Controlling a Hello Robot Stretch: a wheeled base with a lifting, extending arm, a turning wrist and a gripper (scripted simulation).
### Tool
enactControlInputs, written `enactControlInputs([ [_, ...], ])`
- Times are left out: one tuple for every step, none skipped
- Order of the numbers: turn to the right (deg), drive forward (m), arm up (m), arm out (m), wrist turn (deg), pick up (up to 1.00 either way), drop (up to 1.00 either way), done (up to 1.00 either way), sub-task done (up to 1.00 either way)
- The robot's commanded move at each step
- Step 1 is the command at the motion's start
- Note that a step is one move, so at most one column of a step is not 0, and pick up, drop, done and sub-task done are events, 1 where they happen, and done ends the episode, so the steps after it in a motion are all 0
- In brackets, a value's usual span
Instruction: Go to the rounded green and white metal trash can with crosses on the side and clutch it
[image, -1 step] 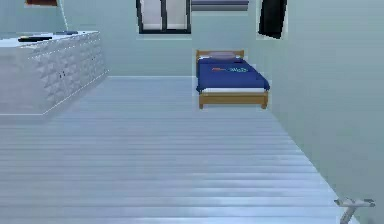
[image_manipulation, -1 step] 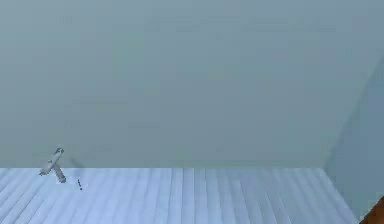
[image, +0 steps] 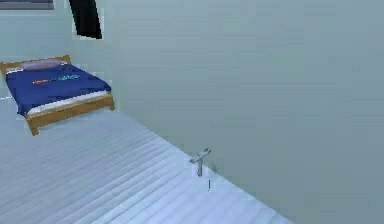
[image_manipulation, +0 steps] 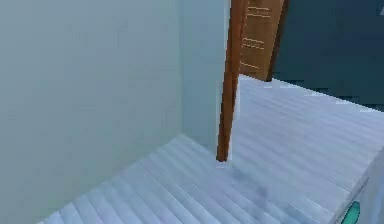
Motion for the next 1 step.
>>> enactControlInputs([
  [21.0, 0.0, 0.0, 0.0, 0.0, 0.0, 0.0, 0.0, 0.0],
])
